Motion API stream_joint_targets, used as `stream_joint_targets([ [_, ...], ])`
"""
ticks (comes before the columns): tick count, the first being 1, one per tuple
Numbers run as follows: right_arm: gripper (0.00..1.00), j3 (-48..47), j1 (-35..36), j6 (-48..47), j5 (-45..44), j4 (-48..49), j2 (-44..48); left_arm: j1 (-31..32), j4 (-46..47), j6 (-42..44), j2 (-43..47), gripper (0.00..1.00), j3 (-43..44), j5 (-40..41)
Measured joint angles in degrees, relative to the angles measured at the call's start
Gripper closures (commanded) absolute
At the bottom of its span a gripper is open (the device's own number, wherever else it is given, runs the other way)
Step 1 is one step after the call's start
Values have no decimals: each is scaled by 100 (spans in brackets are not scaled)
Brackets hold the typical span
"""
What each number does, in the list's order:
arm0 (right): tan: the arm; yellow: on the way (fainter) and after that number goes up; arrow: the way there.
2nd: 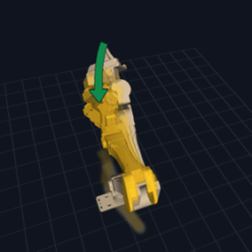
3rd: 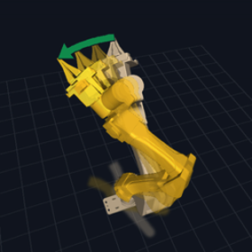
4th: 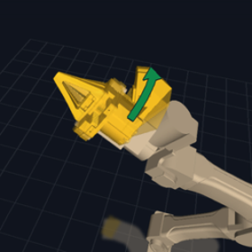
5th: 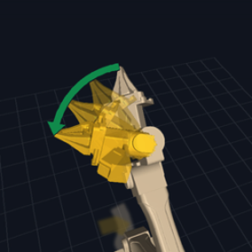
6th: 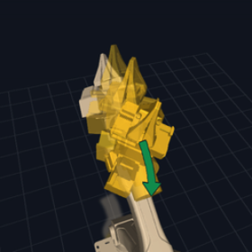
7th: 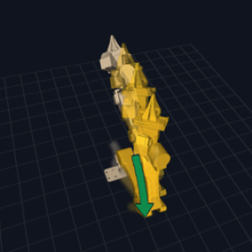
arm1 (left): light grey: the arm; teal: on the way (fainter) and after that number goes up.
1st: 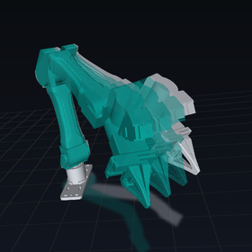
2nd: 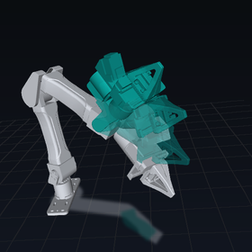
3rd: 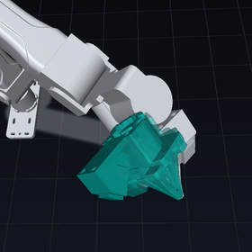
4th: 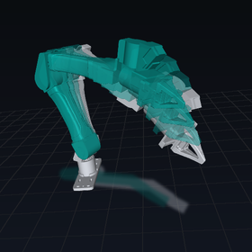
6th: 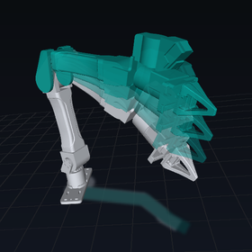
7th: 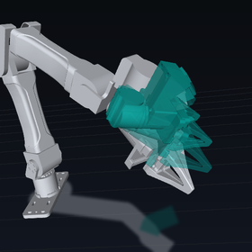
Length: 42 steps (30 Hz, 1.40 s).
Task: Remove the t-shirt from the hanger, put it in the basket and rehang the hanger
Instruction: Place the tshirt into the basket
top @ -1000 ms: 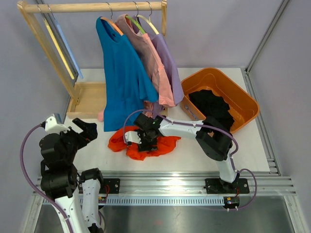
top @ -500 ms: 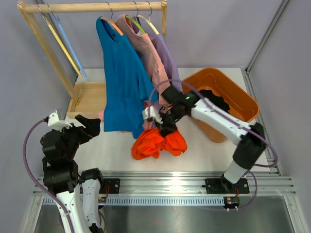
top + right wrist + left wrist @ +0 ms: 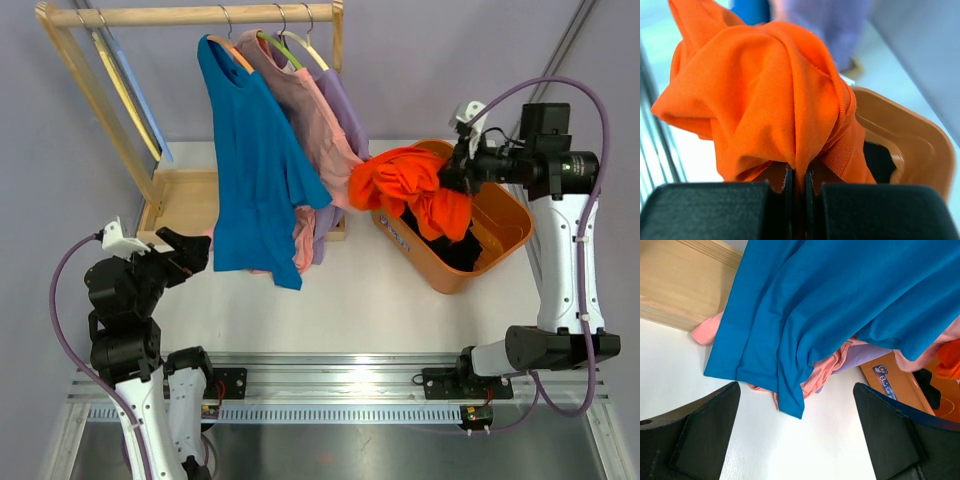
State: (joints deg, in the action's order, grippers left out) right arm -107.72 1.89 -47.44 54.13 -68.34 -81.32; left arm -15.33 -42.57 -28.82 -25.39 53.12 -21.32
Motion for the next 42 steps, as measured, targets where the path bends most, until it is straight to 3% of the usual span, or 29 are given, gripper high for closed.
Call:
stream_joint_targets([
  [3,100,-52,-577,422,-146,337,-136,0,127,-20,-118,1,0,-87],
  [14,100,-321,-1032,1773,-916,1062,-2105,0,479,-271,-173,1,11,-398],
  [29,97,911,-1344,1930,-3639,1943,-3497,0,544,-273,-313,1,138,-719],
  [34,82,1362,-1309,1725,-4146,2448,-3508,0,717,-376,-487,1,142,-850],
  [38,50,1499,-1300,1532,-4207,2583,-3449,0,927,-490,-599,1,142,-894],
  [42,33,1510,-1298,1320,-4164,2479,-3230,0,1036,-597,-787,1,142,-892],
])
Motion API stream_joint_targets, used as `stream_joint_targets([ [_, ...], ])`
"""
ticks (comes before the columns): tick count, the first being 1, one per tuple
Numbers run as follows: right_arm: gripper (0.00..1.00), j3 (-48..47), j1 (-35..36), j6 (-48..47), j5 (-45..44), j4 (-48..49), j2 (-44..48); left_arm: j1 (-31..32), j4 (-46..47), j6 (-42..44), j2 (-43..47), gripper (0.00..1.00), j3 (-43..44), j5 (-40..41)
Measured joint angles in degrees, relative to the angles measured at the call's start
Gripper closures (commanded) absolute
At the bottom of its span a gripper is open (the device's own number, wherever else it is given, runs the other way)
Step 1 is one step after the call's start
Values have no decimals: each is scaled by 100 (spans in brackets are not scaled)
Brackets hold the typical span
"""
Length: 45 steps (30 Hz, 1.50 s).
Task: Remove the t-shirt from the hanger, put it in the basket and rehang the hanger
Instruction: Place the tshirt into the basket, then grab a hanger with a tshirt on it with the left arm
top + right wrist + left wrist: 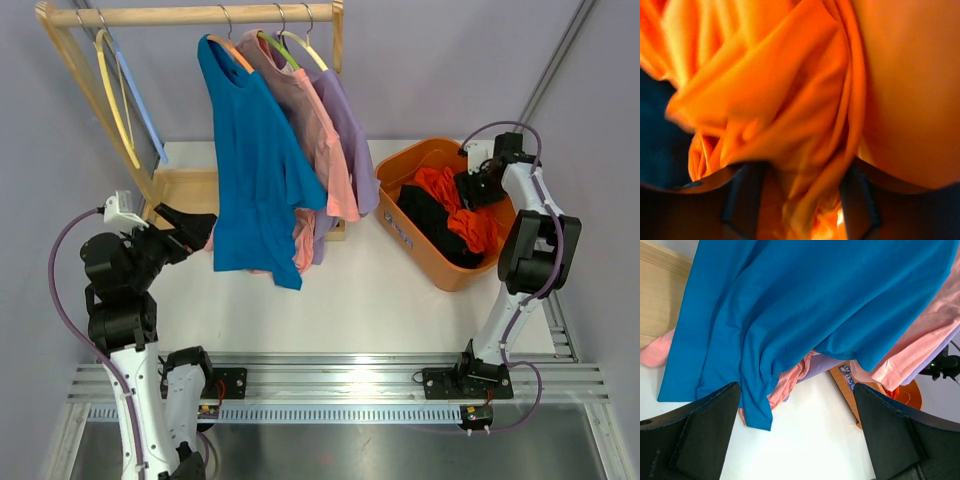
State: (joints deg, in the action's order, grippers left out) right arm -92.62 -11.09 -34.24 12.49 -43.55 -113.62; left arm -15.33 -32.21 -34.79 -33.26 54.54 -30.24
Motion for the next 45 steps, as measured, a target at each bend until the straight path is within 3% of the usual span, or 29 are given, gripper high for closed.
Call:
stream_joint_targets([
  [13,16,-1797,-31,151,953,-1086,890,380,-4,-109,-780,1,435,160],
  [19,14,-2109,-33,-199,2658,-1869,1117,1311,-286,-28,-1222,1,962,852],
  [22,14,-1587,122,-516,3681,-2247,1523,2044,-474,4,-1456,1,1276,1427],
  [27,14,-278,968,-557,4376,-2175,2297,2857,-815,22,-1882,1,1904,2216],
  [30,14,361,1340,-328,4546,-1934,2568,3104,-898,22,-2190,1,2404,2636],
  [36,14,911,1349,275,4627,-1198,2623,3606,-916,31,-3180,6,3932,3447],
  [45,14,1270,1349,719,4677,-542,2830,3729,-669,2,-4994,11,6129,4513],
])
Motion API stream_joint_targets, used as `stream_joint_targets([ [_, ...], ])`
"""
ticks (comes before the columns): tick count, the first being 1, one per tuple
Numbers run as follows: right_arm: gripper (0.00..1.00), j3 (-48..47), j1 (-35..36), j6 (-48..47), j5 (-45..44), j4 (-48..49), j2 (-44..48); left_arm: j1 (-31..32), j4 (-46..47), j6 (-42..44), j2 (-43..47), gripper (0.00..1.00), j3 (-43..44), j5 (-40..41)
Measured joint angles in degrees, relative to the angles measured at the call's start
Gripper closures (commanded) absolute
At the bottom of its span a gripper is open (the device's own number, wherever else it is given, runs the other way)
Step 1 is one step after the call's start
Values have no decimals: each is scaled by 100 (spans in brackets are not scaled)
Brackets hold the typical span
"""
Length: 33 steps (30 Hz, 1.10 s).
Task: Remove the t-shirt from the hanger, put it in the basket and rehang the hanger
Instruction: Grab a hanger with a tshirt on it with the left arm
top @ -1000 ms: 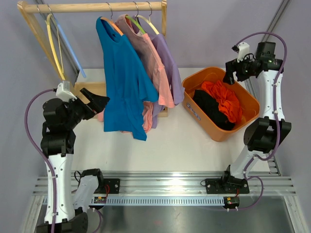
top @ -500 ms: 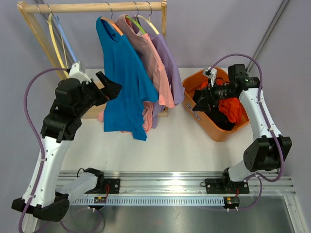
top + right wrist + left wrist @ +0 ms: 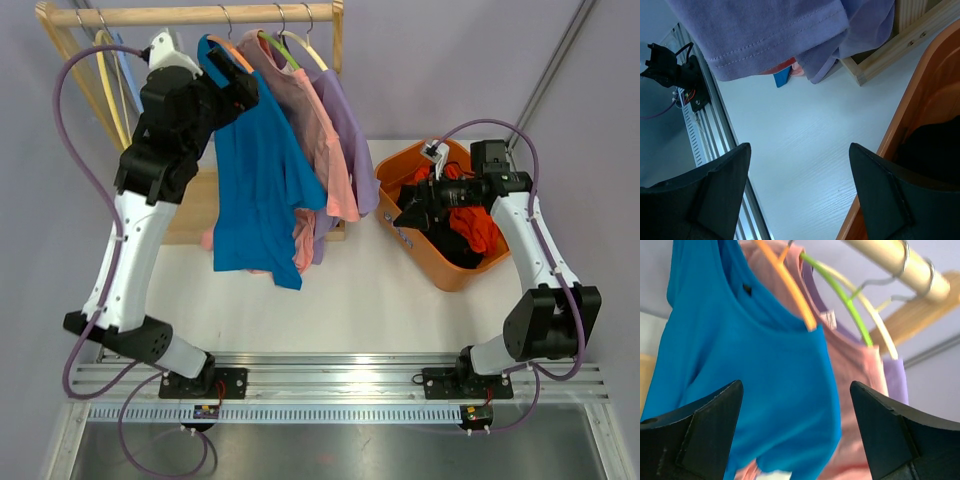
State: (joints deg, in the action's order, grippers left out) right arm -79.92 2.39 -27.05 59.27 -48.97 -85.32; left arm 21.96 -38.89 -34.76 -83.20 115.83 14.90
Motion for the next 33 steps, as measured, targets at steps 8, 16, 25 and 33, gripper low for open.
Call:
stream_joint_targets([
  [8,14,295,0,9,-9,109,310,-315,247,-509,-1478,24,1447,85],
  [16,14,369,0,2,-9,116,404,-881,474,-1036,-1781,31,1447,-278],
  [25,14,369,0,-7,-11,114,404,-1233,1202,-1515,-1993,41,1342,-1320],
  [33,14,369,0,-15,-20,114,389,-1296,1600,-1912,-2076,64,1113,-1930],
])
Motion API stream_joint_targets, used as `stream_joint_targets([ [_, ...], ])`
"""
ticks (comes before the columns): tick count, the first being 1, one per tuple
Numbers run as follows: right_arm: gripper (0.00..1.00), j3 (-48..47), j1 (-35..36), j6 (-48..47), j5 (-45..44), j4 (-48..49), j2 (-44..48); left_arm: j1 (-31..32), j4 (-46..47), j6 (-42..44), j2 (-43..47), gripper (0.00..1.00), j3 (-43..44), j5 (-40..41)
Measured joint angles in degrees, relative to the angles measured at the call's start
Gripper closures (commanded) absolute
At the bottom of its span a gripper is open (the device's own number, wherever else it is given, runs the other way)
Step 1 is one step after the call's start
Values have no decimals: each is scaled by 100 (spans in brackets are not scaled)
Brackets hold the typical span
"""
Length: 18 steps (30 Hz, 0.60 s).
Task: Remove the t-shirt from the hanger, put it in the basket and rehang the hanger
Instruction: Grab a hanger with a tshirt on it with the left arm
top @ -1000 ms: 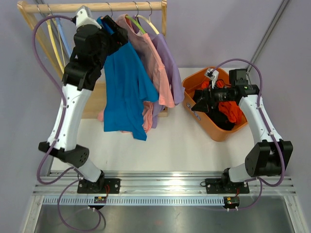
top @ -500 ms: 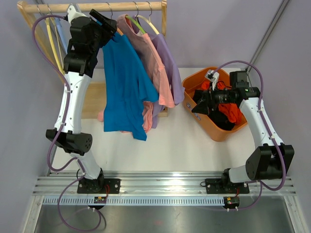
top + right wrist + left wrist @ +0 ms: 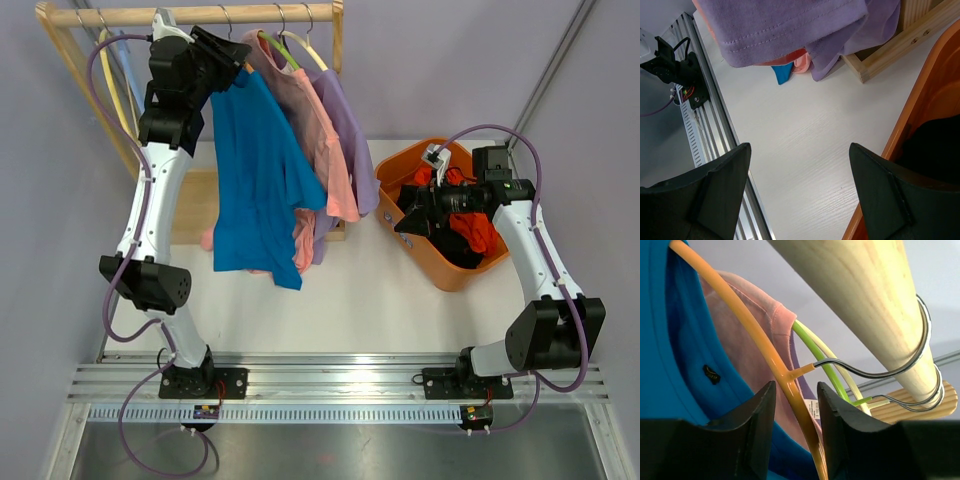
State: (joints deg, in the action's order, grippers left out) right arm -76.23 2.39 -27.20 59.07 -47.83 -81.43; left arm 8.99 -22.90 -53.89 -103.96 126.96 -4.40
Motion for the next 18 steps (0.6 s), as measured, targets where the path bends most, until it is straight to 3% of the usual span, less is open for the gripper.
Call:
stream_joint_targets([
  [4,14,0,0,-13,-9,0,0,-26,94,-151,-28,85,-13,-166],
  [5,14,0,0,-20,-13,-2,0,-35,92,-184,-28,96,-39,-203],
  [6,14,0,0,-22,-13,-2,0,-48,116,-238,-31,98,-48,-210],
  [18,13,0,0,-50,-109,-2,0,-155,798,-452,13,100,-442,-557],
])
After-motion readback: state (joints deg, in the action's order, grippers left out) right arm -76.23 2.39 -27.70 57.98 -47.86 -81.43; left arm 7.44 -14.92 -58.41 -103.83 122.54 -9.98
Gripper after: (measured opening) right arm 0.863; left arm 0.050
